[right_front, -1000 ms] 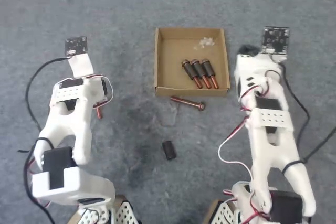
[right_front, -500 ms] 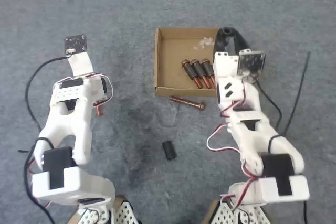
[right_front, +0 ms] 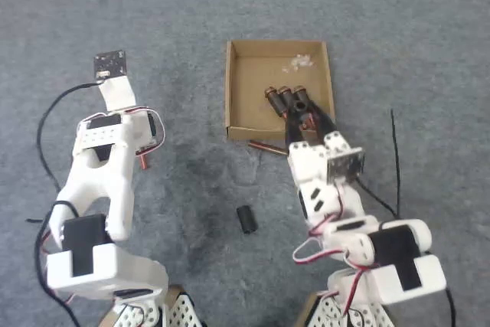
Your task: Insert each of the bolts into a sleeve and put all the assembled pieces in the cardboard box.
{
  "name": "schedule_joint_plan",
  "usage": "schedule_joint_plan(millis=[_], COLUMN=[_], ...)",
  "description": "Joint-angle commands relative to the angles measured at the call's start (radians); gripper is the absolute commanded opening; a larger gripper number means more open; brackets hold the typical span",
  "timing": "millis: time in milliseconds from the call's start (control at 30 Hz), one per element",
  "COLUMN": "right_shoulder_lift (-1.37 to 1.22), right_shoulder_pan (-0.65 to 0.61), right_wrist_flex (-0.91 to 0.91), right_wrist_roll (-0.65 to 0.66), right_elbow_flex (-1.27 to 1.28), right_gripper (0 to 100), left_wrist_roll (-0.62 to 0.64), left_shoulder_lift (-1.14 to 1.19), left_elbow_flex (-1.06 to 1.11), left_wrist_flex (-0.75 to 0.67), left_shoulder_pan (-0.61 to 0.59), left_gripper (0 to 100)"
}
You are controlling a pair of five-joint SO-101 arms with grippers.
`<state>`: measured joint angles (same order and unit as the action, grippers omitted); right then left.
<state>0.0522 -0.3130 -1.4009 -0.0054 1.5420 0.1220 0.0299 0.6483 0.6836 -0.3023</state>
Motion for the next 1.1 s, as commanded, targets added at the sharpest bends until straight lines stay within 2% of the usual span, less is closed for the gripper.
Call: schedule_joint_plan(millis=[0, 400, 867, 1067], right_shoulder_lift=[0.084, 0.024, -0.004, -0.013], right_shoulder_pan=[-0.019, -0.065, -0.352, -0.364], right_wrist_flex=[-0.064, -0.061, -0.061, -0.061], right_wrist_roll=[-0.014, -0.015, -0.009, -0.009], right_elbow_flex=[0.072, 0.132, 0.114, 0.084], right_gripper=[0.6, 0.6, 0.6, 0.6], left_wrist_roll=[-0.006, -0.008, -0.008, -0.006], left_shoulder_lift=[-0.063, -0.063, -0.063, -0.072], left_elbow_flex=[-0.008, -0.007, 0.007, 0.03], left_wrist_flex=[-0.023, -0.023, -0.054, -0.094], left_shoulder_pan=[0.002, 0.003, 0.031, 0.043], left_gripper=[1, 1, 1, 1])
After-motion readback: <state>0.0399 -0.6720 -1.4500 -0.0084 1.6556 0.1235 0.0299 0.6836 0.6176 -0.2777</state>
